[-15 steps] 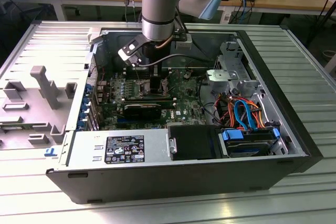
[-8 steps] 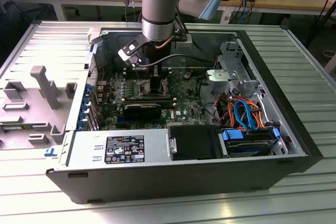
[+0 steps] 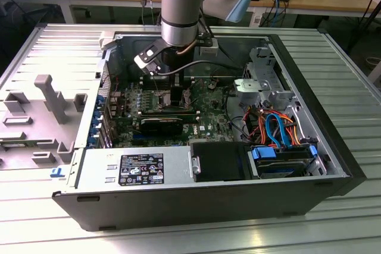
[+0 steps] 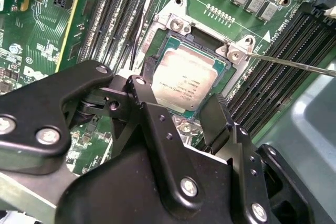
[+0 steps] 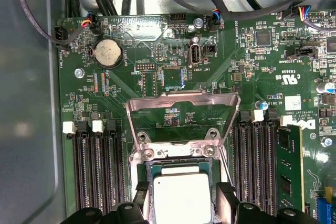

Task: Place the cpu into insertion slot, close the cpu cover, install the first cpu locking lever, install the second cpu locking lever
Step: 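Place the cpu into insertion slot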

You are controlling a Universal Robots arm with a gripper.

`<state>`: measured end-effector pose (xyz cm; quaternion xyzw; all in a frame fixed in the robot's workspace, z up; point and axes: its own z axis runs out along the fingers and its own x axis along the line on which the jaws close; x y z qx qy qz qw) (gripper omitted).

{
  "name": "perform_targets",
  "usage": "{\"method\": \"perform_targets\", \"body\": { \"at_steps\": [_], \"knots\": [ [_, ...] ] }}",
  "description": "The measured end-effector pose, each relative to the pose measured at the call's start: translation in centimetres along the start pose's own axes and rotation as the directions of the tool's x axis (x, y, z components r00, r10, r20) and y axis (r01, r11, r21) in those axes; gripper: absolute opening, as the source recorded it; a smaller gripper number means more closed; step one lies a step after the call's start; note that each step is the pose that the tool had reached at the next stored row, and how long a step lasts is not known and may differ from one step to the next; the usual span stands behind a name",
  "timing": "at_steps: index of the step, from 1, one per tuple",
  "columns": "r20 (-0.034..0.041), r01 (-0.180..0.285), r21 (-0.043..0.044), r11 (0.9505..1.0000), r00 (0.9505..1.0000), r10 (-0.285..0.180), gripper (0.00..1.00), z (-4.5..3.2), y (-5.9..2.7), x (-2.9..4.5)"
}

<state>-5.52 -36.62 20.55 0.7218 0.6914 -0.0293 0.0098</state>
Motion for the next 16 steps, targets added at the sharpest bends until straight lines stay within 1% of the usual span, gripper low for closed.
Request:
{"method": "perform_targets", "body": {
  "at_steps": [1, 2, 3, 4, 5, 9, 10, 11, 14, 16],
  "knots": [
    [0.0, 0.0, 0.0001, 1.0, 1.0, 0.0, 0.62, -0.01, 0.0, 0.0],
    [0.0004, 0.0, 0.0003, 1.0, 1.0, 0.0, 0.62, -0.18, -0.01, -0.02],
    [0.0001, 0.0, 0.0001, 1.0, 1.0, 0.0, 0.62, -0.46, -0.02, -0.01],
    [0.0003, 0.0, 0.0001, 1.0, 1.0, 0.0, 0.62, -1.13, -0.03, 0.08],
    [0.0001, 0.0, -0.0001, 1.0, 1.0, 0.0, 0.6, -1.19, -0.04, 0.15],
    [-0.0064, 0.003, 0.0011, 1.0, 1.0, -0.003, 0.35, -1.11, -0.04, 0.17],
    [-0.0063, 0.013, 0.0008, 0.9999, 0.9999, -0.013, 0.29, -1.03, -0.04, 0.16],
    [-0.006, 0.024, 0.0003, 0.9997, 0.9997, -0.024, 0.29, -0.97, -0.04, 0.16],
    [-0.0044, 0.078, -0.0027, 0.997, 0.9969, -0.078, 0.11, -0.79, -0.03, 0.16],
    [-0.0033, 0.112, -0.0045, 0.9937, 0.9937, -0.112, 0.11, -0.71, -0.02, 0.15]
  ]
}}
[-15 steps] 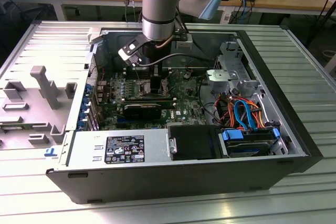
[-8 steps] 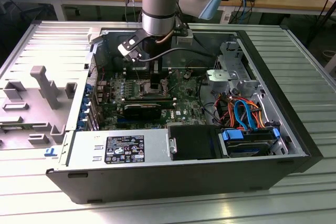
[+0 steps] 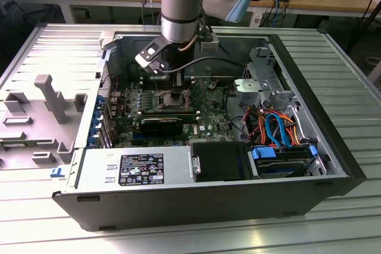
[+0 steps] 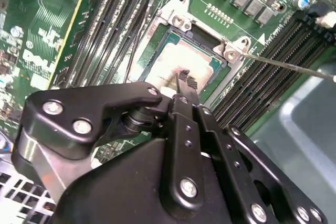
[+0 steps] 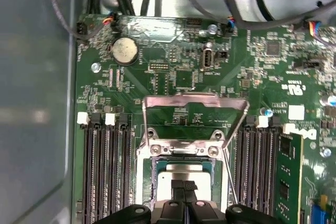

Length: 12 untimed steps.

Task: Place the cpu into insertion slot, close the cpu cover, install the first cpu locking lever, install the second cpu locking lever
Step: 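Place the cpu into insertion slot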

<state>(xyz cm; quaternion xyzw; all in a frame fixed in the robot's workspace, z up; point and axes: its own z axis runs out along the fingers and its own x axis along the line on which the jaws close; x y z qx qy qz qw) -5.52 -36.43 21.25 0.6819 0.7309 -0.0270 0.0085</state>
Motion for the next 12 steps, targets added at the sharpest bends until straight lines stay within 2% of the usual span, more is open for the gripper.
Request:
{"method": "perform_targets", "body": {
  "at_steps": [8, 12],
  "knots": [
    [0.0004, 0.016, -0.0008, 0.9999, 0.9999, -0.016, 0.11, 0.15, -0.06, -0.92],
    [0.0003, 0.016, -0.0006, 0.9999, 0.9999, -0.016, 0.11, 0.25, 0.03, -1.01]
  ]
}}
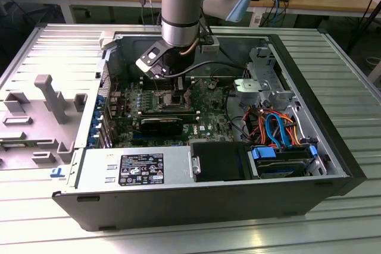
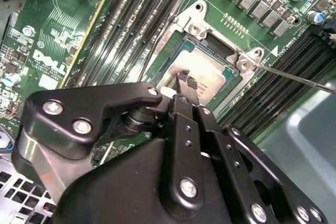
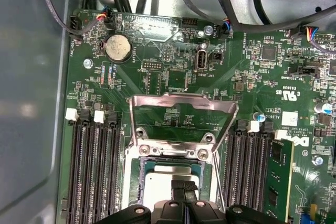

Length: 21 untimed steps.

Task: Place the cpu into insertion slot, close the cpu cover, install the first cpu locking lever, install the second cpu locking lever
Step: 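Place the cpu into insertion slot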

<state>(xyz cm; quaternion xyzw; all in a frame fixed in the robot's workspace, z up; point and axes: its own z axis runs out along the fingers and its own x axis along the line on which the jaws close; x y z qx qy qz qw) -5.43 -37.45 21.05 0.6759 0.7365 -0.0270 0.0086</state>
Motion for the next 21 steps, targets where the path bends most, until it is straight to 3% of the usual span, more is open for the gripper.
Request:
{"method": "perform_targets", "body": {
  "at_steps": [17, 21],
  "knots": [
    [-0.0092, 0.001, -0.0007, 1.0, 1.0, -0.001, 0.11, 0.4, 0.1, -0.26],
    [-0.0092, 0.0, -0.0007, 1.0, 1.0, 0.0, 0.11, -0.04, 0.09, -0.28]
  ]
}}
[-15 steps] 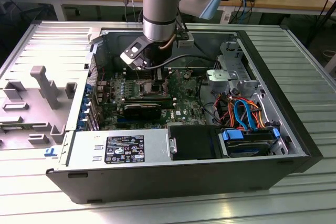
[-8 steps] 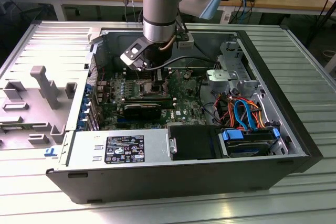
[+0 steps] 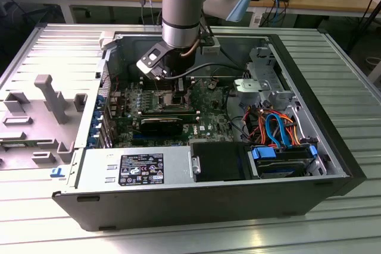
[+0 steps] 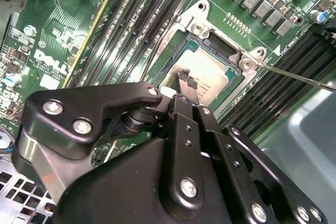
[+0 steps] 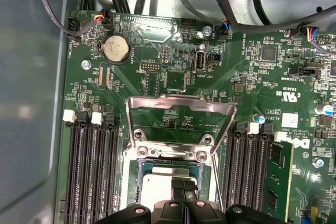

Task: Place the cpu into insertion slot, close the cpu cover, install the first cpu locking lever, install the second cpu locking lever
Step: 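Place the cpu into insertion slot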

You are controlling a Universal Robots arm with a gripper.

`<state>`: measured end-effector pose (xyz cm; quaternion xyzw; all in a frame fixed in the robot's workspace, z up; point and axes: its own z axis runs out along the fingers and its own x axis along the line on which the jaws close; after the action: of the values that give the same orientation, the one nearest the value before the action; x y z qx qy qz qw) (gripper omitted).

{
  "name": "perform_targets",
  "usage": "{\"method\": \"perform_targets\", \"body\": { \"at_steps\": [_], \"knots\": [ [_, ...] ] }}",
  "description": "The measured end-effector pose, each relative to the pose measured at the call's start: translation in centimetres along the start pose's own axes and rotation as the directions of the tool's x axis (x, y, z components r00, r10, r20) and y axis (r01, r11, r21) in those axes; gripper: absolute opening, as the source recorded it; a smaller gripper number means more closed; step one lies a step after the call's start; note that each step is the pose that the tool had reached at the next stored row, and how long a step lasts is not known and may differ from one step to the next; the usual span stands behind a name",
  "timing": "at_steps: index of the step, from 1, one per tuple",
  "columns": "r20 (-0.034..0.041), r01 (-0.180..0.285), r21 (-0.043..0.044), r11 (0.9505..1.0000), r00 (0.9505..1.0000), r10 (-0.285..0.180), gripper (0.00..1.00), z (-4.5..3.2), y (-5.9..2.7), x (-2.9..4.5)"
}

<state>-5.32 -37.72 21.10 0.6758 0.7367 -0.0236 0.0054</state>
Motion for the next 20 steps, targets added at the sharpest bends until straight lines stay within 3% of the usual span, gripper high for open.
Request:
{"method": "perform_targets", "body": {
  "at_steps": [8, 20],
  "knots": [
    [0.0, 0.0, 0.0, 1.0, 1.0, 0.0, 0.11, -1.49, 0.0, -0.06],
    [-0.0001, 0.0, 0.0, 1.0, 1.0, 0.0, 0.11, -2.79, -0.02, -0.11]
  ]
}}
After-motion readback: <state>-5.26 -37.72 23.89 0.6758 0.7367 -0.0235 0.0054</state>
